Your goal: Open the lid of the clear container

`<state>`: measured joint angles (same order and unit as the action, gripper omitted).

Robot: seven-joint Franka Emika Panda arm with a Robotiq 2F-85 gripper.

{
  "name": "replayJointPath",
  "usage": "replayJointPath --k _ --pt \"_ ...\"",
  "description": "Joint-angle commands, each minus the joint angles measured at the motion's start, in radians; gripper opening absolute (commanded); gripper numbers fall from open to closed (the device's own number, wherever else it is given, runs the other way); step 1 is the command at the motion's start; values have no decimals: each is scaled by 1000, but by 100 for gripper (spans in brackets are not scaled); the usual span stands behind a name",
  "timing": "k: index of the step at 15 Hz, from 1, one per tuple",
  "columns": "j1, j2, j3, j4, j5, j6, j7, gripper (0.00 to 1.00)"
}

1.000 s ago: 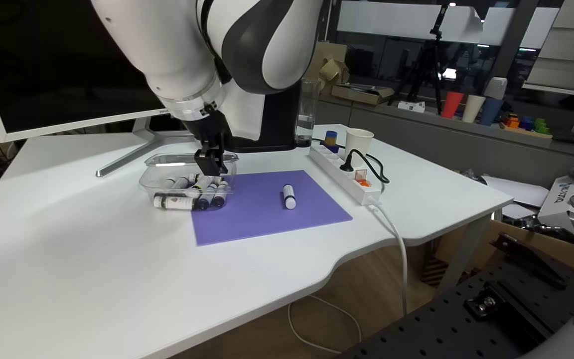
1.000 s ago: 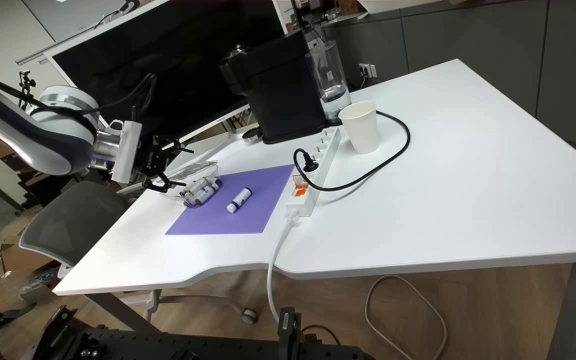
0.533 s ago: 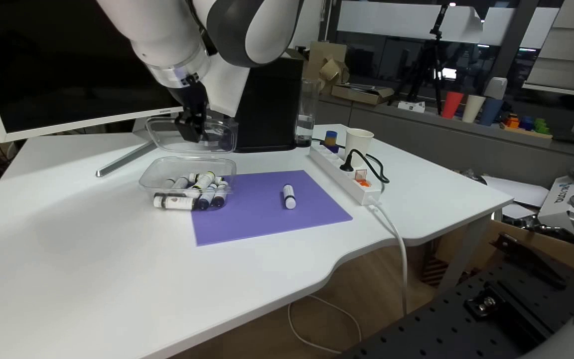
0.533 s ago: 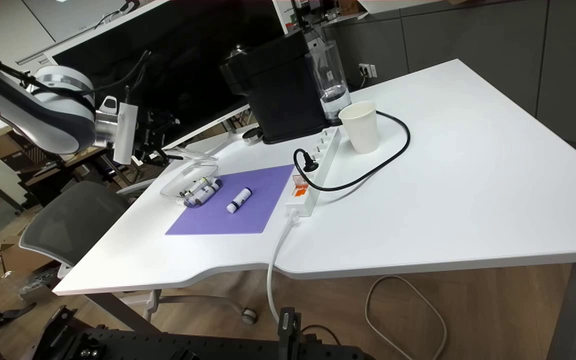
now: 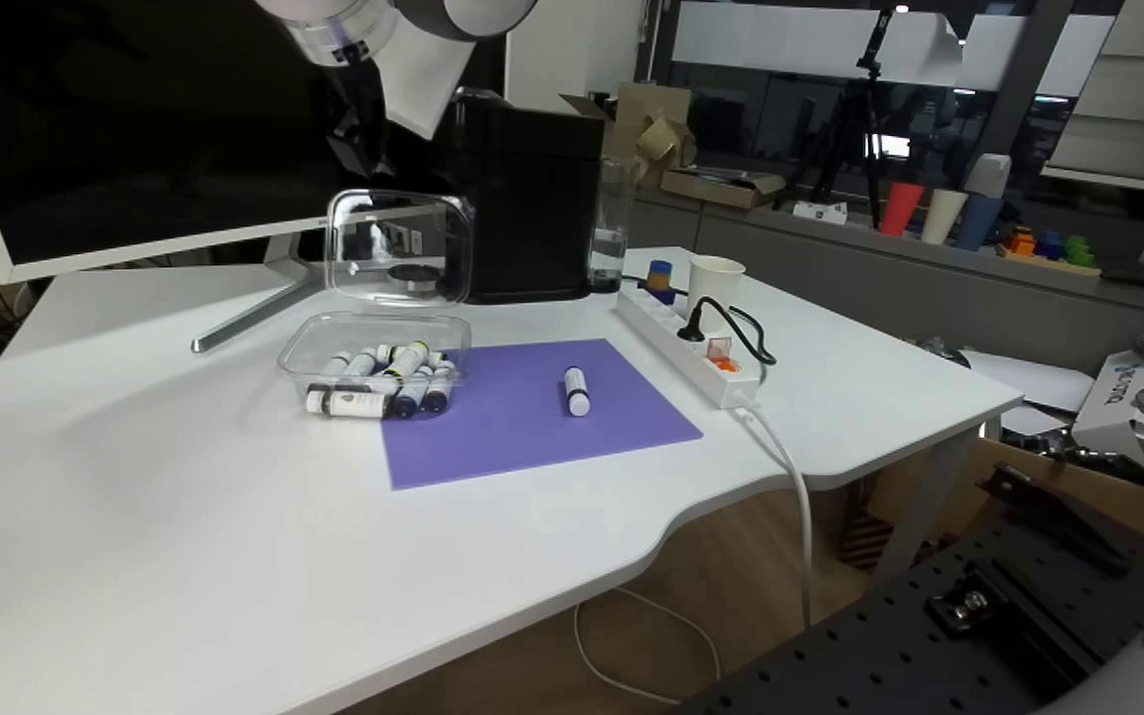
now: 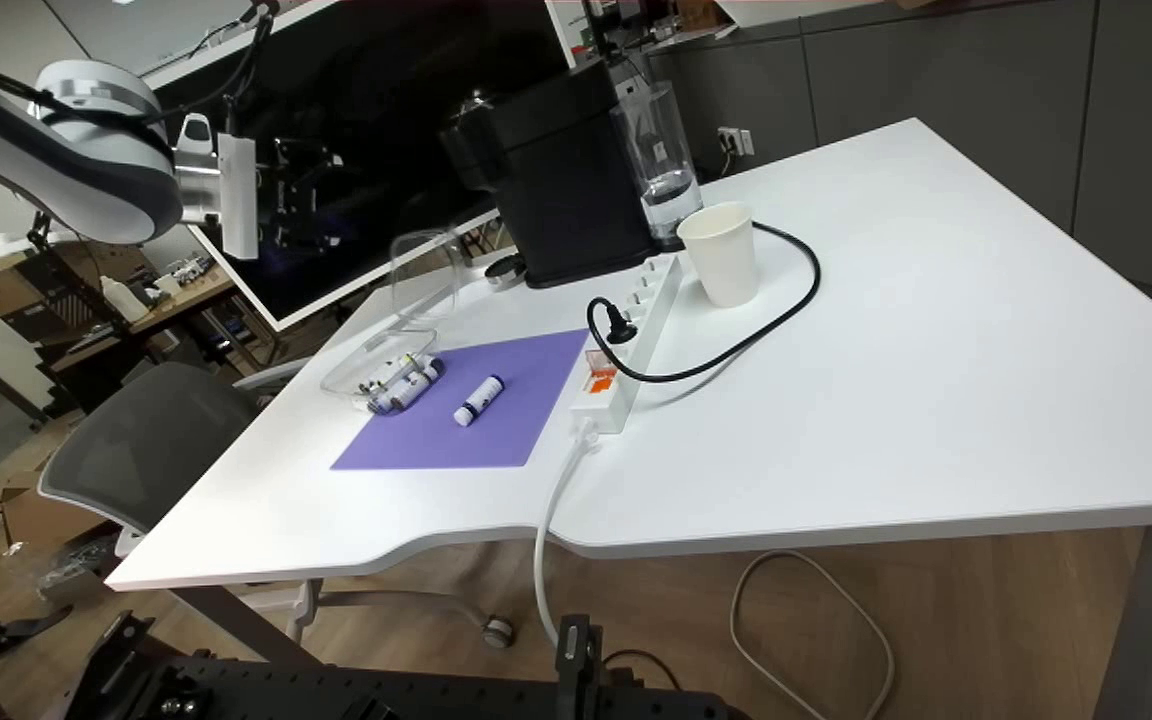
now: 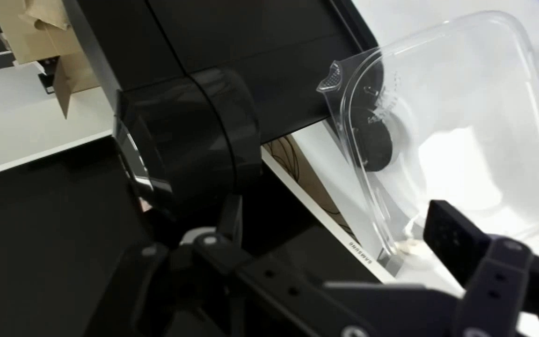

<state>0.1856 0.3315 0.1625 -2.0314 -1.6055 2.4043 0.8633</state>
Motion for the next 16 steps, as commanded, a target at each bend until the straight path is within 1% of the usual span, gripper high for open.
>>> replayJointPath --k 1,2,3,6,9,11,14,16 --pt "-18 -58 2 -5 45 -19 -15 100" --pt "-26 -73 3 -10 91 -14 -47 100" --pt "-40 -94 5 -18 170 -3 -106 100" --pt "-56 -164 -1 -40 385 -18 -264 100" --pt "-85 -244 8 -72 665 -23 -512 100" --pt "-77 -306 -4 -86 849 -72 -667 100" --pt "-72 -382 -14 -108 1030 -161 -833 100" --pt "-72 -423 -20 -124 1095 -222 -906 100"
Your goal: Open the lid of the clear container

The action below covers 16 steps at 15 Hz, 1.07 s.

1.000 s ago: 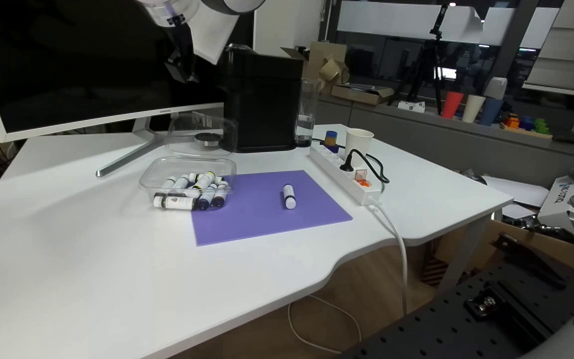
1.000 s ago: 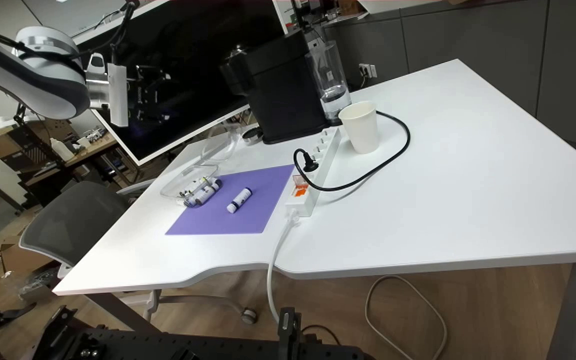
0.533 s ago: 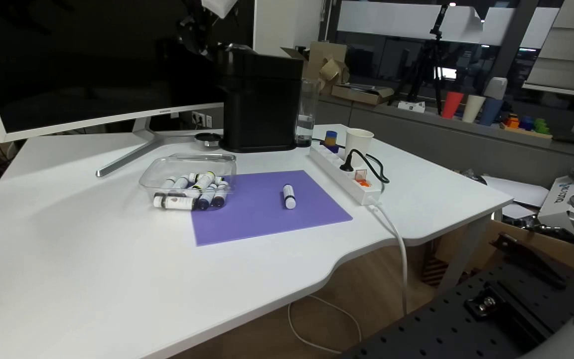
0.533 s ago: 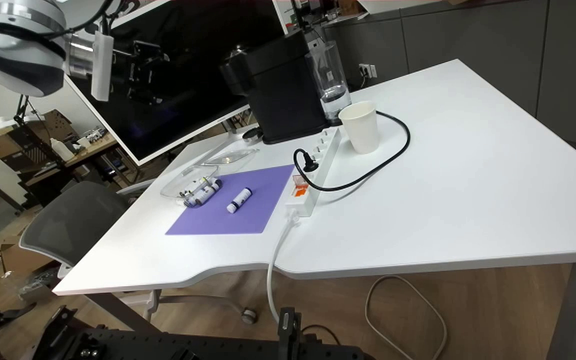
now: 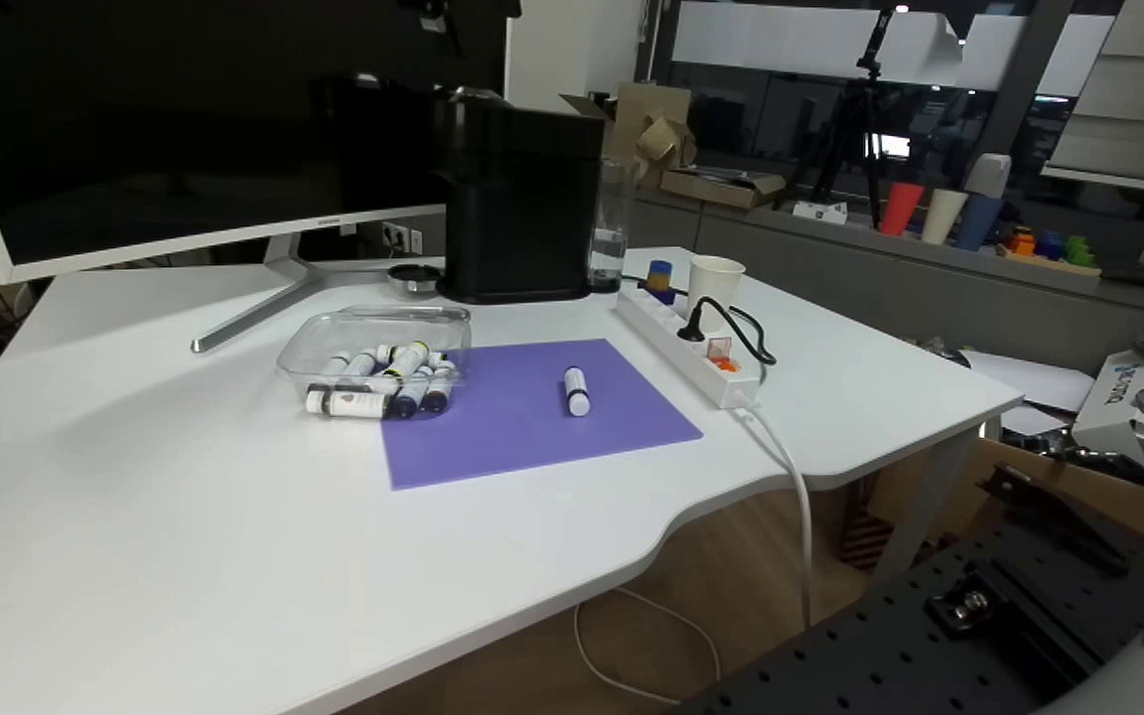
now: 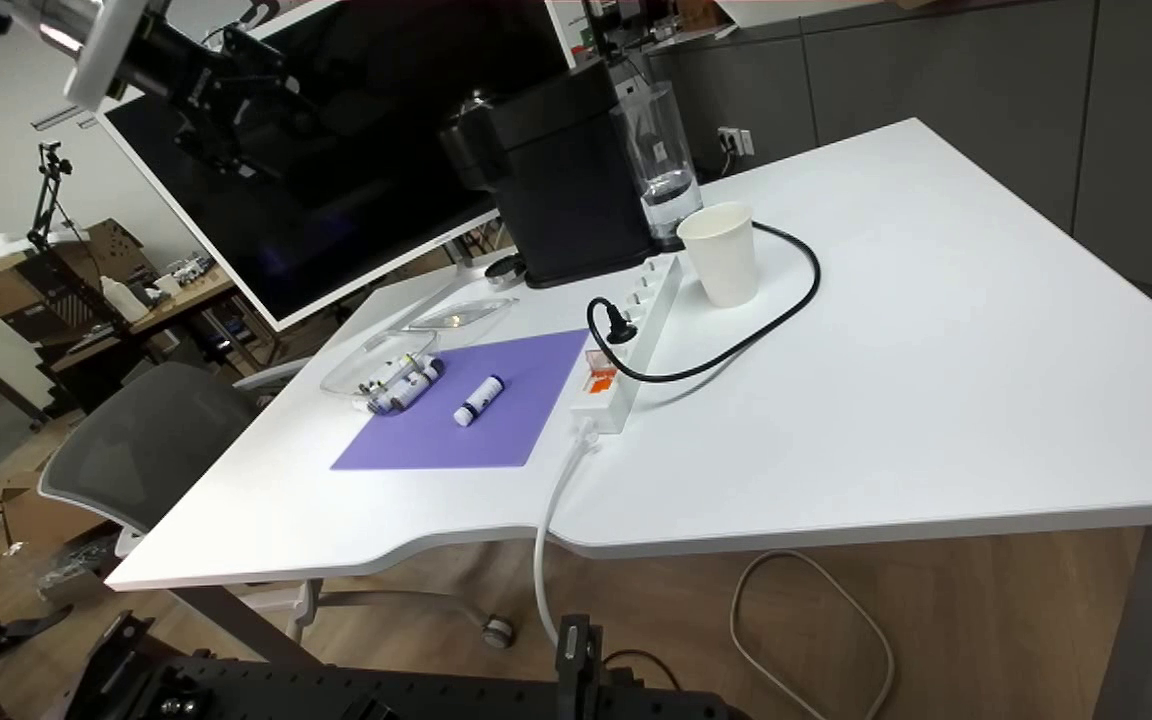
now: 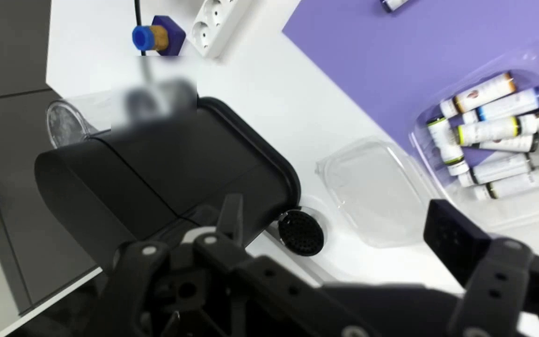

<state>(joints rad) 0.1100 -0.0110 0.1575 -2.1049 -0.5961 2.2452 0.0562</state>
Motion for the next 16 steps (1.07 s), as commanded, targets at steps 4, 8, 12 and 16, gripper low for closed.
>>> replayJointPath --k 4,8,12,16 --pt "3 -130 -28 -85 204 -193 -251 100" --pt "2 -139 -48 -144 279 -281 -397 100" --pt "2 -140 -62 -200 298 -308 -479 100" --pt "3 -112 -59 -195 286 -299 -471 100"
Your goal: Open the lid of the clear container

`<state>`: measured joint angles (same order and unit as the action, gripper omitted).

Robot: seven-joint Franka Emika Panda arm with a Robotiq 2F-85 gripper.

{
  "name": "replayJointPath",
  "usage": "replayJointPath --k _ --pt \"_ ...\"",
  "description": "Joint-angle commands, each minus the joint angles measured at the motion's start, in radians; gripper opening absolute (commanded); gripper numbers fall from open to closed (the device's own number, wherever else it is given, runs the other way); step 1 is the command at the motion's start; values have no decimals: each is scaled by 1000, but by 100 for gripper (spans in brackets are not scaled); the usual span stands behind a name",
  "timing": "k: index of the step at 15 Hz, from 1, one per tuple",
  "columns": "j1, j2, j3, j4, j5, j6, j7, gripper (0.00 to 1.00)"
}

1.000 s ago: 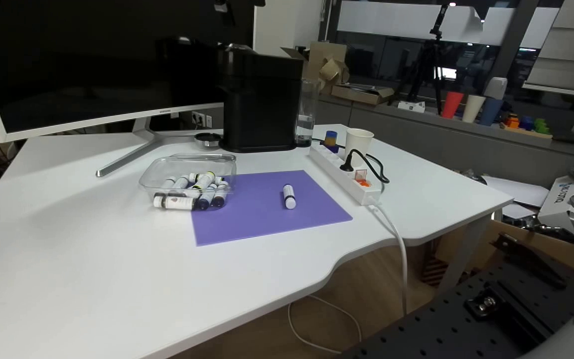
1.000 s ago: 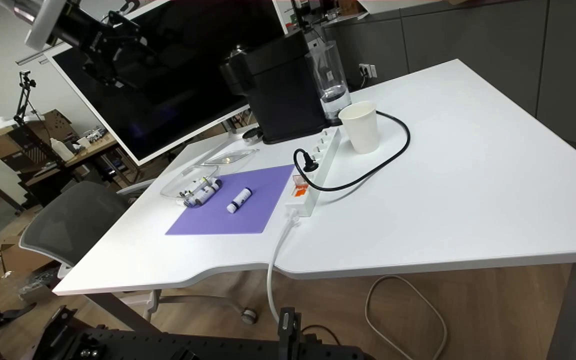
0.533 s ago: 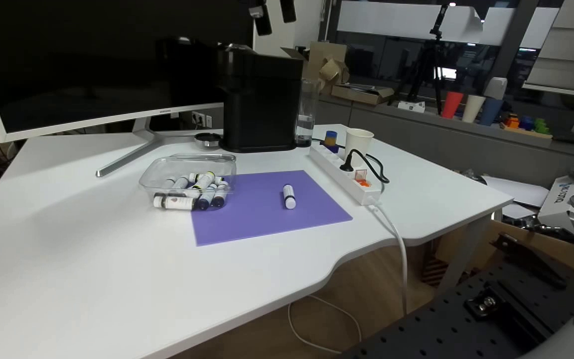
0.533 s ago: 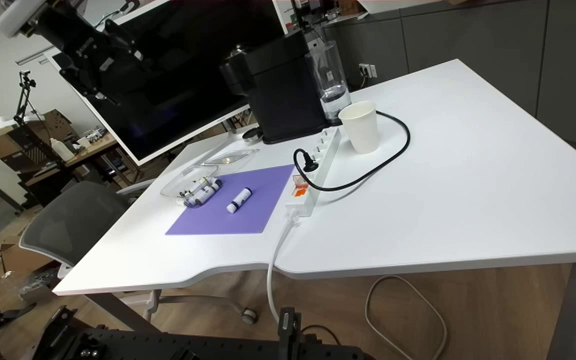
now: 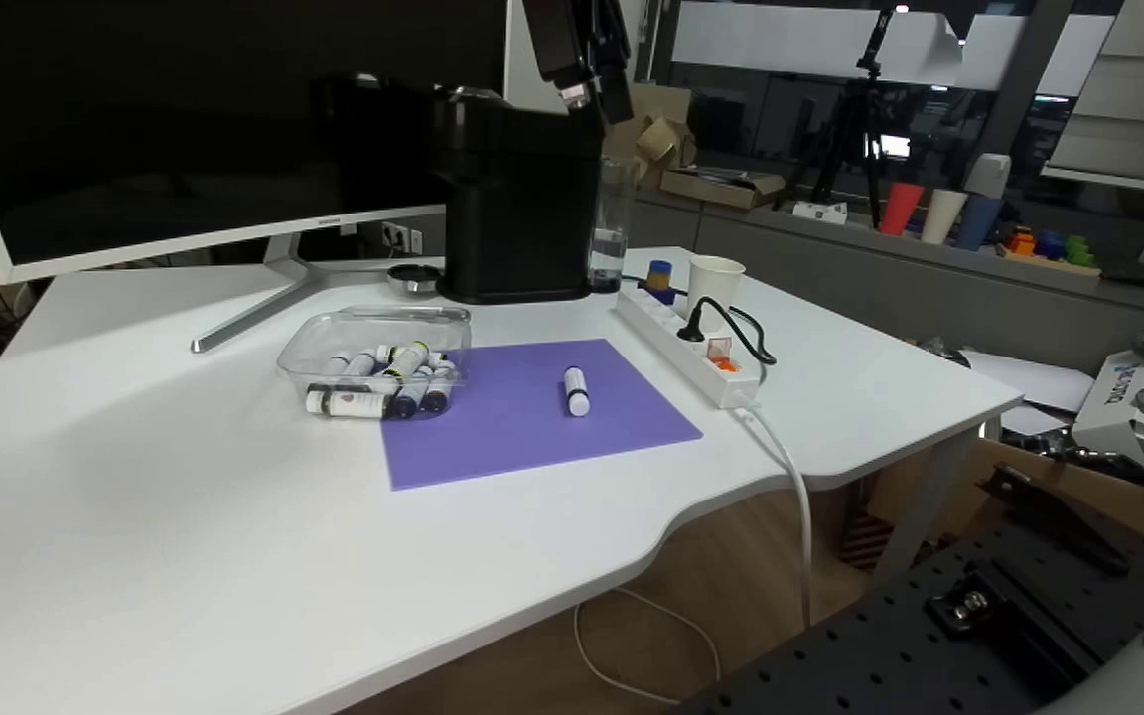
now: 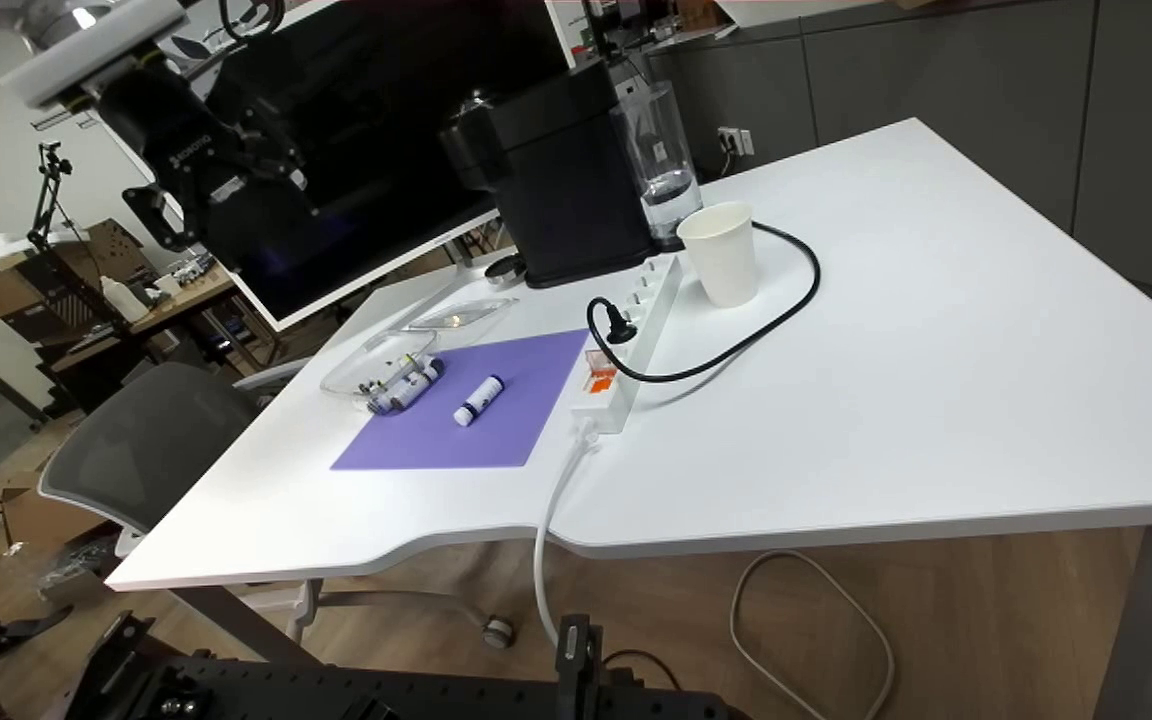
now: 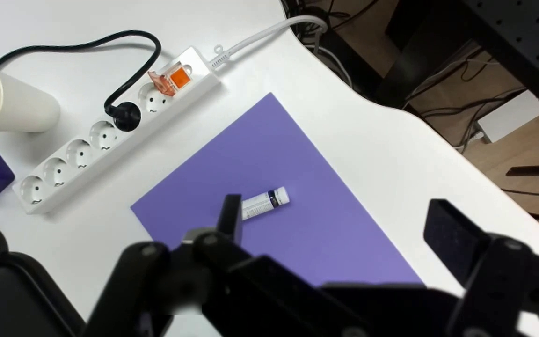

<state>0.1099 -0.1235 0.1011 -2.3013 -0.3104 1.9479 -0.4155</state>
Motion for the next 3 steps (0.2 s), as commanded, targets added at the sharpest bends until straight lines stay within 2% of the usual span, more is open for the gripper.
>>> replayJointPath --k 1,3 --pt "3 0 -3 0 0 -2 -2 100" --pt "3 0 -3 0 1 -2 -5 100"
